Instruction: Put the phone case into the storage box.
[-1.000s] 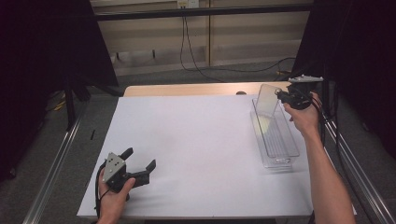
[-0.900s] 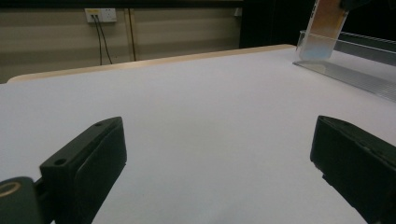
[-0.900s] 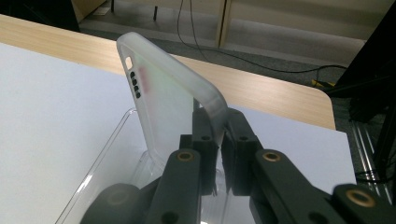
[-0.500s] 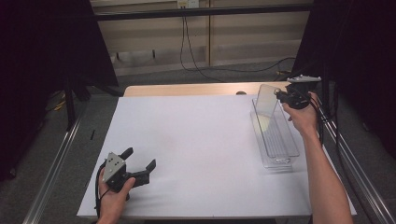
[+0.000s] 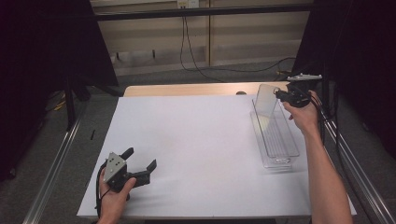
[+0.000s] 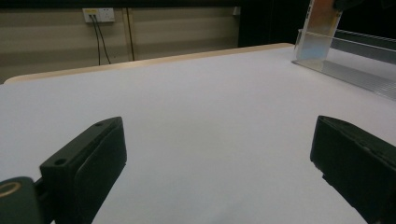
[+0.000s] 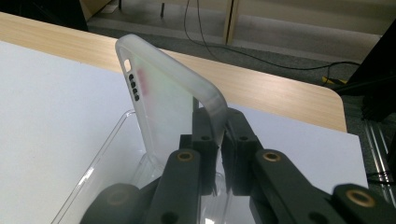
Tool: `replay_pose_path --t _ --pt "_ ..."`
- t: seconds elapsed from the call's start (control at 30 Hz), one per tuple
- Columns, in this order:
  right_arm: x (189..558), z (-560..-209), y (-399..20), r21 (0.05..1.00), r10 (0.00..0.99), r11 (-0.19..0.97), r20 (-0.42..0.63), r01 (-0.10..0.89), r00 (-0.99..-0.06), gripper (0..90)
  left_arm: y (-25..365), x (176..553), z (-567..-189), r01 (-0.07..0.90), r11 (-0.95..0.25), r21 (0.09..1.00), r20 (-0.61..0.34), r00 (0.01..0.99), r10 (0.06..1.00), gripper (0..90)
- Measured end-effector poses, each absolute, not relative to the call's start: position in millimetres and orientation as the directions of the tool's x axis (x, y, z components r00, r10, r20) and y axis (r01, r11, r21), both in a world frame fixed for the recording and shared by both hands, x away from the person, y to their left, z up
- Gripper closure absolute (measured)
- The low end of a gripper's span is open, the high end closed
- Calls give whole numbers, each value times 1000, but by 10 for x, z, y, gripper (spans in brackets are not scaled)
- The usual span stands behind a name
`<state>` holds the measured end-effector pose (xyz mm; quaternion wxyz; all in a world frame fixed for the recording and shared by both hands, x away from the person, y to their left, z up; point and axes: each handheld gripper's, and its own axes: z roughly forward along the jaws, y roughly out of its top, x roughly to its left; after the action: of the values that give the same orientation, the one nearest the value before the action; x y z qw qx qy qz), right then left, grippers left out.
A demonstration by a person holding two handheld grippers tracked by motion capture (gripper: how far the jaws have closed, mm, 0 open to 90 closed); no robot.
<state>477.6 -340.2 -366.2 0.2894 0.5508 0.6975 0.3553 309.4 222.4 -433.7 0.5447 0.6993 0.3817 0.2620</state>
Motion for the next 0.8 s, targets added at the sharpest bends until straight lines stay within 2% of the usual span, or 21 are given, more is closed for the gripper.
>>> replay_pose_path --t 0.57,0.8 --pt "4773 -3603 -3371 780 957 225 -65 584 -282 847 2225 3097 -4336 249 -119 961 -46 571 820 37" --pt "4784 -3611 -3348 790 955 242 -90 563 -284 847 2220 3098 -4338 250 -123 960 -44 573 819 37"
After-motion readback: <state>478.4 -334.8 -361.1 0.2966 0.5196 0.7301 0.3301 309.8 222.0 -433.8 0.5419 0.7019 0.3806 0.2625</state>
